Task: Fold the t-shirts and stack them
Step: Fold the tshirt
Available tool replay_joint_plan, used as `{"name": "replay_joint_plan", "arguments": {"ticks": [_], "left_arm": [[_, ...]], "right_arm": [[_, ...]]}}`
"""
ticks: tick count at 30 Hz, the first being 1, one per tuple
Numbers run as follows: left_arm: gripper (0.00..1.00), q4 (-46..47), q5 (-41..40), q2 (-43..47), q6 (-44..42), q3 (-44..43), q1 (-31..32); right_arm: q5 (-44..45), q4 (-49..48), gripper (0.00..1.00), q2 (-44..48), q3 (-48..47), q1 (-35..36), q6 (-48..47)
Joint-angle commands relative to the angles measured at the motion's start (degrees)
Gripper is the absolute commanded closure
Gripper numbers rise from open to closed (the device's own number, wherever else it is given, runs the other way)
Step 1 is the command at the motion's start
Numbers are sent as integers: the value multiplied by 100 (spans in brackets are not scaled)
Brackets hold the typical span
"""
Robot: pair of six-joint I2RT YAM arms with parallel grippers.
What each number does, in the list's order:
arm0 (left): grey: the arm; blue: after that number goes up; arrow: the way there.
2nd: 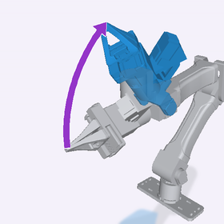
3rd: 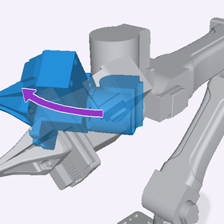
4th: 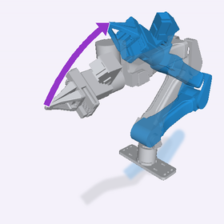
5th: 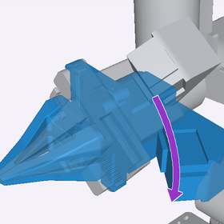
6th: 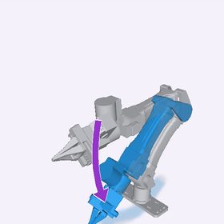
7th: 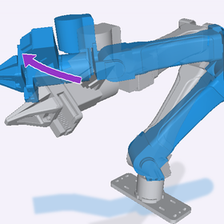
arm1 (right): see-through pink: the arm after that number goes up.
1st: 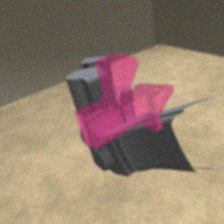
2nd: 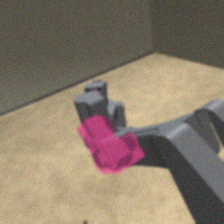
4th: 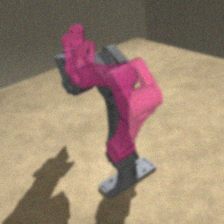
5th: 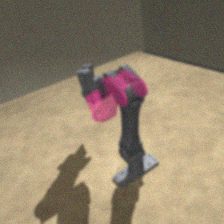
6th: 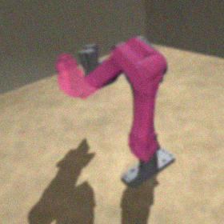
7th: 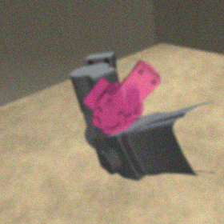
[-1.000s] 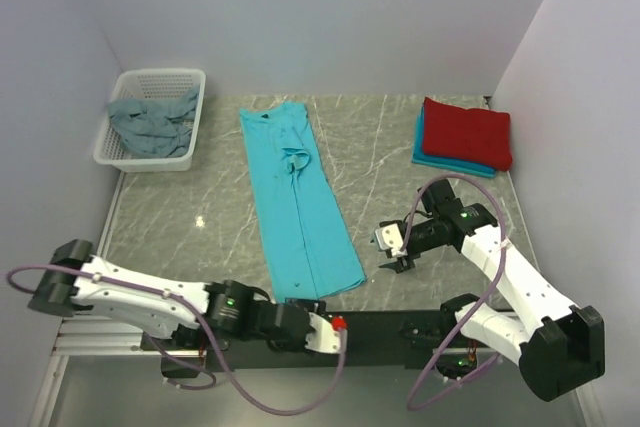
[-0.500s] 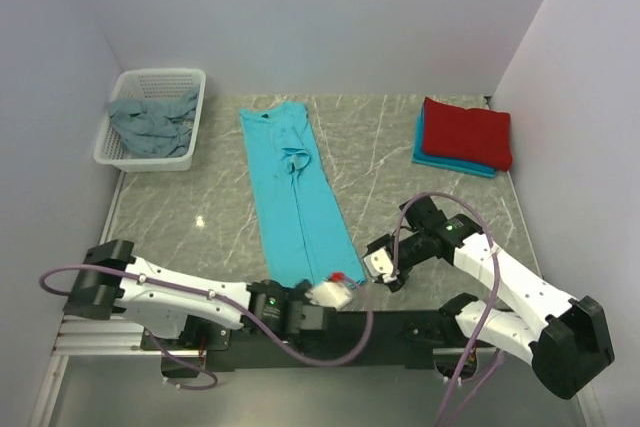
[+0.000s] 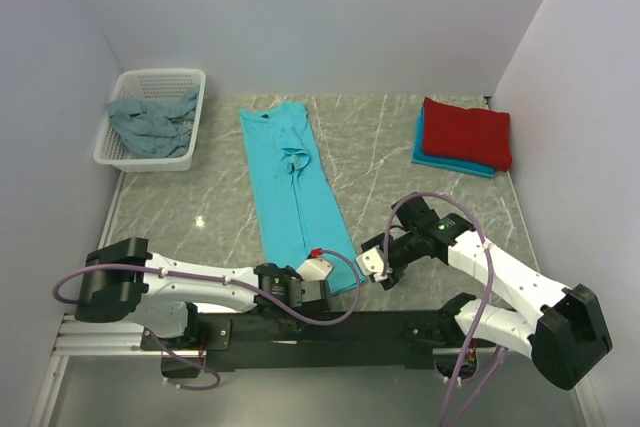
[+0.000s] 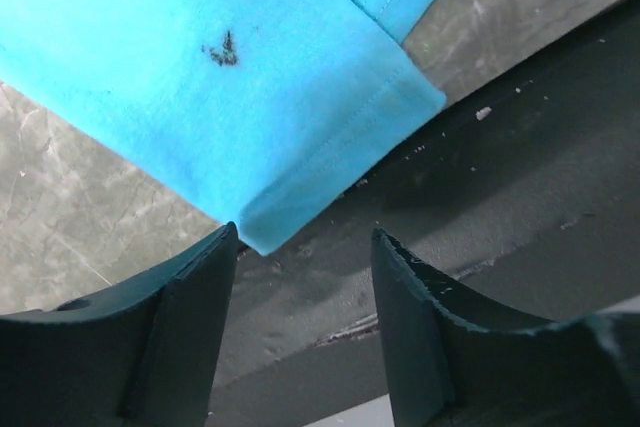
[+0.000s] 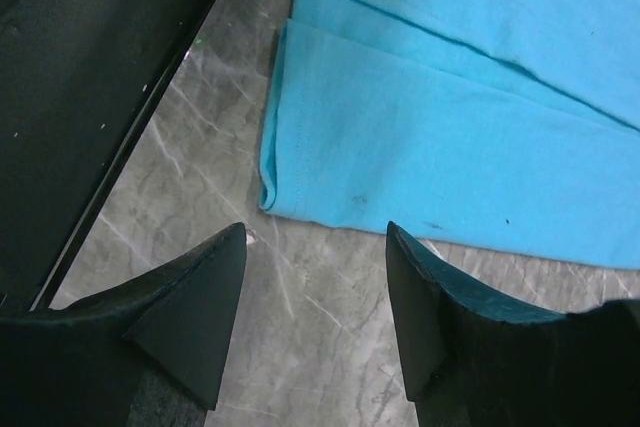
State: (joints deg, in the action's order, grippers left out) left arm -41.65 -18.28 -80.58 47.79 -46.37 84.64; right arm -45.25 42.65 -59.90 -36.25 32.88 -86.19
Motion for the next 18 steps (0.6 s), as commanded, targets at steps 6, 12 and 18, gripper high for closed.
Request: {"name": "replay_joint_plan", "arguments": {"ticks": [6,12,18], "left_arm": [[43,245,-123,-125,-349,-153,-334],[49,464,202,-265,-385,84,-492],[55,614,492,-459,-279,295,-519]], "right_arm": [[8,-91,36,-171,-75,34,138],[-36,-73,37,-259,-84,34,138],[60,-231,38,-207,-5,253,251]]}}
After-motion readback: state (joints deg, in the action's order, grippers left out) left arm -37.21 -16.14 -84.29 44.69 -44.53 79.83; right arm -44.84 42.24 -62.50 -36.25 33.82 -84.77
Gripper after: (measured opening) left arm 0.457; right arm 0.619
